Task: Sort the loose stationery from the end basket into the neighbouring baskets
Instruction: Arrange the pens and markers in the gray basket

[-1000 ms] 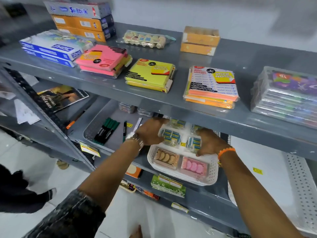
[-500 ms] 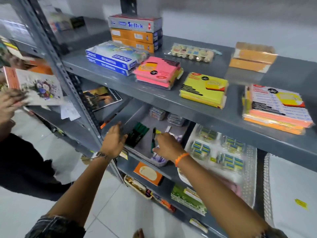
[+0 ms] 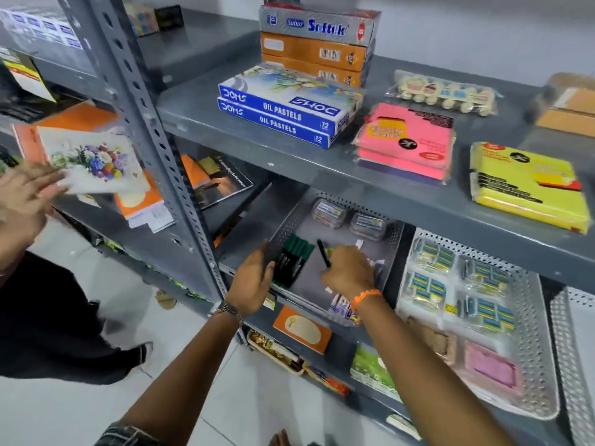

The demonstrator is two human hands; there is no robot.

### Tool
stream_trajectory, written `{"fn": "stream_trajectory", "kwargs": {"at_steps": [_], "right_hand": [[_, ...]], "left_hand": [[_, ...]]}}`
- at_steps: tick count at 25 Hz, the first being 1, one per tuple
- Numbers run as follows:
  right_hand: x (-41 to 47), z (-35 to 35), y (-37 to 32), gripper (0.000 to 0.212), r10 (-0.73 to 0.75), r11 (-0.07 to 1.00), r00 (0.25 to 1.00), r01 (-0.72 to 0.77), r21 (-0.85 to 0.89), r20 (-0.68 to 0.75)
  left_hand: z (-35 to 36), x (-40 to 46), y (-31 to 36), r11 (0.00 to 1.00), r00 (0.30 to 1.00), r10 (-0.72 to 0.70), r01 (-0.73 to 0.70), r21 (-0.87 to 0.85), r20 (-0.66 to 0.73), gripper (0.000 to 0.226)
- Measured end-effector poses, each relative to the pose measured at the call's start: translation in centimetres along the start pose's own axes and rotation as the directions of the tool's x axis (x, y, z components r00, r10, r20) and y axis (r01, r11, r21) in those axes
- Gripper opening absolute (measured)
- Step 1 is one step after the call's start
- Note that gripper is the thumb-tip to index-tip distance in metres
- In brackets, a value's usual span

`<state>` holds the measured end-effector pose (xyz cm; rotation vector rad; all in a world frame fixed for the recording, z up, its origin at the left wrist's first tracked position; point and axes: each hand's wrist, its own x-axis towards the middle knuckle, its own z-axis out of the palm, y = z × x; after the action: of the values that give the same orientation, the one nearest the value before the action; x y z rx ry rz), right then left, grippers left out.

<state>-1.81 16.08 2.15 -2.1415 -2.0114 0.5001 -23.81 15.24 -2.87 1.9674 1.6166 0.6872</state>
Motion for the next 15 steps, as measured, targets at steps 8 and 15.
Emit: {"fn": "stream_trajectory", "kwargs": {"at_steps": [8,15], "right_hand": [[3.0,-4.0,3.2,0.017,-0.123,0.959,0.955,0.044,0.281,0.269],[7.6,-0.4,-0.7,0.032,-0.221,0.974,0.927,0.227,0.015,0.302]], "left_hand": [[-0.3,0.1,-0.1,1.000,1.000,0.025,-0.025,0.016,0.012,0.057],[-1.0,0.8,0.0,0.991,0.997,0.010,-0.019,0.131,0.074,0.064]]}}
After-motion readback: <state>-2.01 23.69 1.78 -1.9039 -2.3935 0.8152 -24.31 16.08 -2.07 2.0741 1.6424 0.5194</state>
